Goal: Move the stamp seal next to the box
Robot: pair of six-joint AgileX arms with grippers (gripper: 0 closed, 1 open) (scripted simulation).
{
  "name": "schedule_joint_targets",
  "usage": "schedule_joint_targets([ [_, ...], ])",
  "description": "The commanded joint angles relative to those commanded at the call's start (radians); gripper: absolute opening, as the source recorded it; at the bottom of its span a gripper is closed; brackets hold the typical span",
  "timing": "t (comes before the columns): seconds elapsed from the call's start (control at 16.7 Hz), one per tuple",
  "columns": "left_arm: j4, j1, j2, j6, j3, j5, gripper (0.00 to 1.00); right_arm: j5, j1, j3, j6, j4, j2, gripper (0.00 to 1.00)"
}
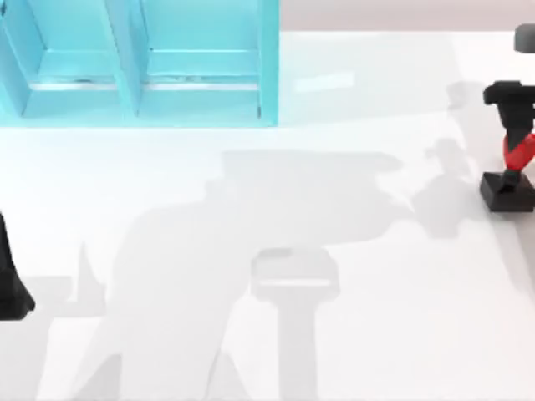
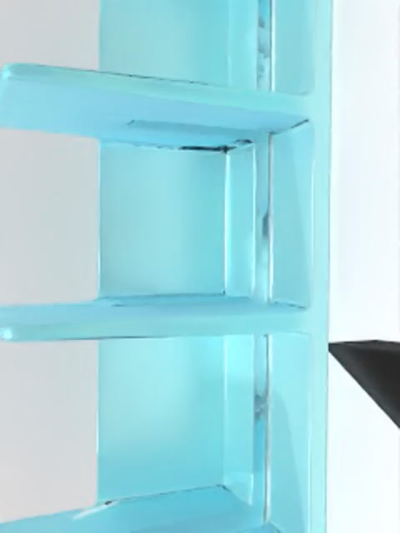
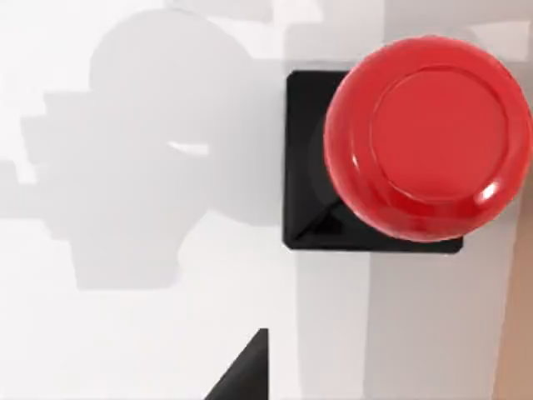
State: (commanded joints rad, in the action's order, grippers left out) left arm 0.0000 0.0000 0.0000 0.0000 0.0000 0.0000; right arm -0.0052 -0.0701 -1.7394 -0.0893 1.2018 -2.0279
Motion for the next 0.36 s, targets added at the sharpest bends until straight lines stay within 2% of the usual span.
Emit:
schedule_joint_targets([
  [0.36, 0.000, 0.000, 0.000, 0.000, 0.000, 0.000, 1.00, 0.000, 0.000, 0.000, 0.000, 0.000, 0.000, 1.00],
])
